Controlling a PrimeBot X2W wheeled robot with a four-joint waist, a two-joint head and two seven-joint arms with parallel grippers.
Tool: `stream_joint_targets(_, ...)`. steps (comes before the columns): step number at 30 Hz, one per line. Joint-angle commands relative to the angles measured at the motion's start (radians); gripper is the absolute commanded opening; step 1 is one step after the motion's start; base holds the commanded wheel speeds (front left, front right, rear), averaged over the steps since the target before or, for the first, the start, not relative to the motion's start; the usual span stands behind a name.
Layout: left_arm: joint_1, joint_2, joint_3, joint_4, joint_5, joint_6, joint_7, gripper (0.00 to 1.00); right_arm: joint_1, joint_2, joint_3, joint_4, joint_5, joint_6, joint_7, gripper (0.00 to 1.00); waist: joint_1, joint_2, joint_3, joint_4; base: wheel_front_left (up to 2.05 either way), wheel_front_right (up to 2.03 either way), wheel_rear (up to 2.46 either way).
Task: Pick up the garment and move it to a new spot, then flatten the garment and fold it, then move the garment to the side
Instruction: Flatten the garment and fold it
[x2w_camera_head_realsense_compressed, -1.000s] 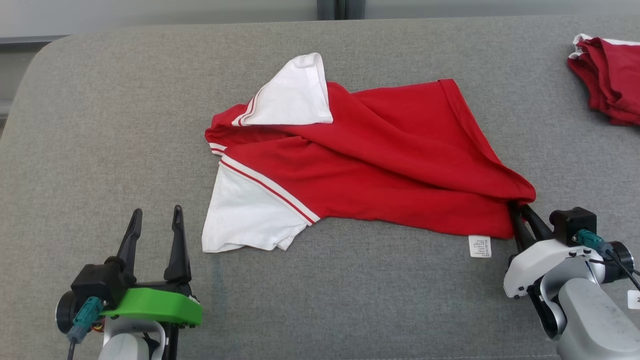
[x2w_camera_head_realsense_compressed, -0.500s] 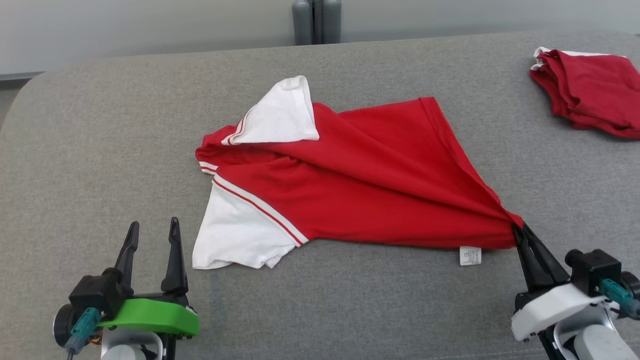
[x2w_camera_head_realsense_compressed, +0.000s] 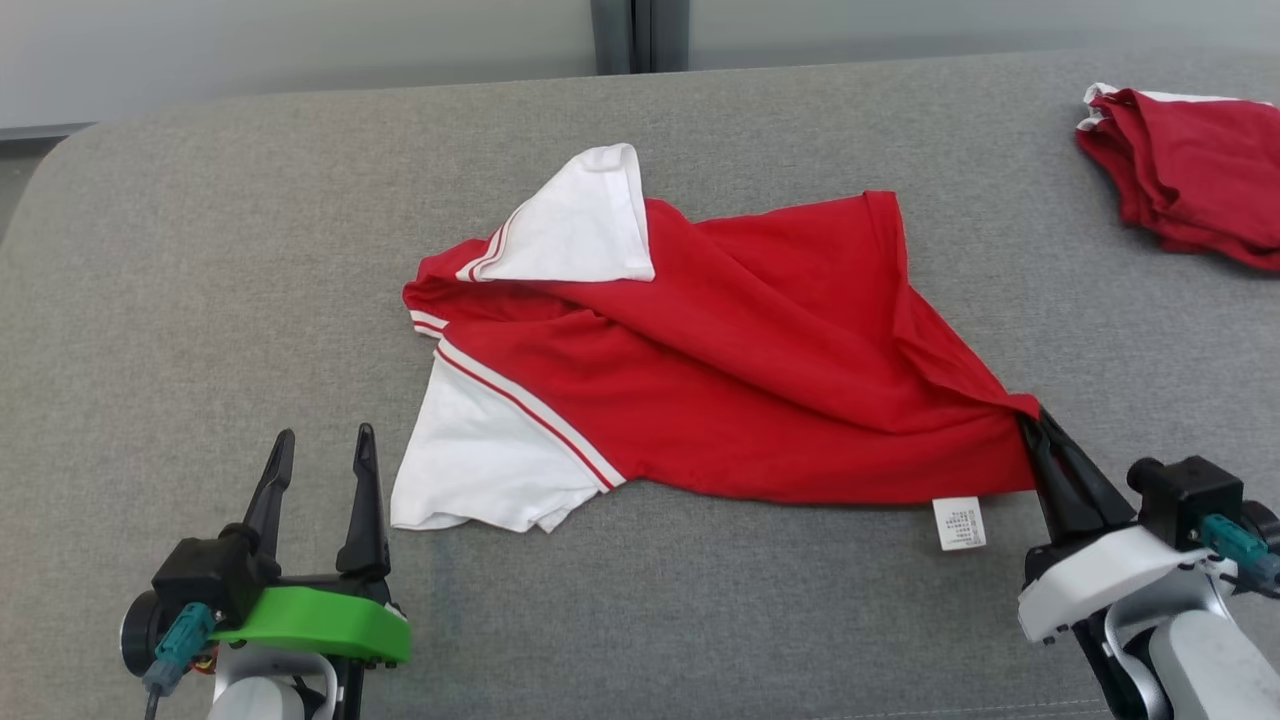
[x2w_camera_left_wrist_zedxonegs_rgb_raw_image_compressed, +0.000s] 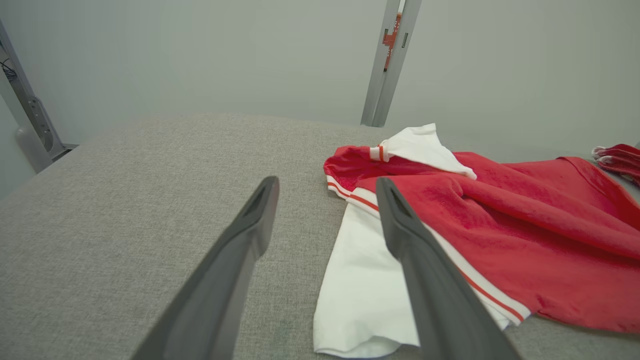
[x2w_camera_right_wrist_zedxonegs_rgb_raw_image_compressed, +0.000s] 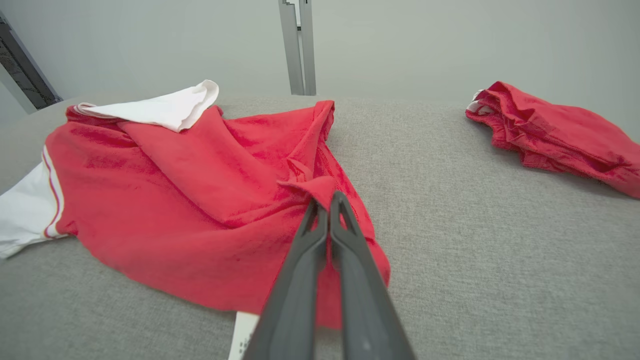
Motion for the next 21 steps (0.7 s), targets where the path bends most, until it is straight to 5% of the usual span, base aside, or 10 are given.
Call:
stream_joint_targets(1,-0.016,0.001,-0.003,0.003,-0.001,-0.003,0.0,1.0,-0.032,-0.008,-0.001,0.026,-0.01,-0.001,0.004,0.0,0.0,0.0,0.015,0.019,0.0,0.0,0.0)
stream_joint_targets(9,-0.032,0.002,-0.014,0.009,-0.01,-0.003,0.0,1.0,-0.169,-0.019,0.008,0.264,-0.015,-0.001,0.006,0.0,0.0,0.0,0.03,0.061,0.0,0.0,0.0)
stream_joint_targets(10,-0.03,0.001,-0.012,0.01,-0.011,-0.003,0.0,1.0,-0.178,-0.015,0.009,0.289,-0.01,-0.001,-0.001,0.29,0.0,0.0,0.029,0.062,0.0,0.0,0.0)
stream_joint_targets(11,-0.027,0.001,-0.011,0.01,-0.012,-0.003,0.0,1.0,-0.185,-0.013,0.012,0.307,-0.009,-0.001,-0.007,0.76,0.0,0.0,0.027,0.062,0.0,0.0,0.0)
stream_joint_targets(12,-0.022,0.001,-0.008,0.01,-0.012,-0.003,0.0,1.0,-0.19,-0.009,0.014,0.326,-0.001,-0.001,-0.016,1.0,0.0,0.0,0.023,0.061,0.0,0.0,0.0)
stream_joint_targets(21,0.009,0.001,0.025,0.006,0.002,-0.003,0.0,1.0,-0.136,0.011,-0.031,0.261,0.017,-0.001,-0.08,1.0,0.0,0.0,-0.02,0.011,0.0,0.0,0.0)
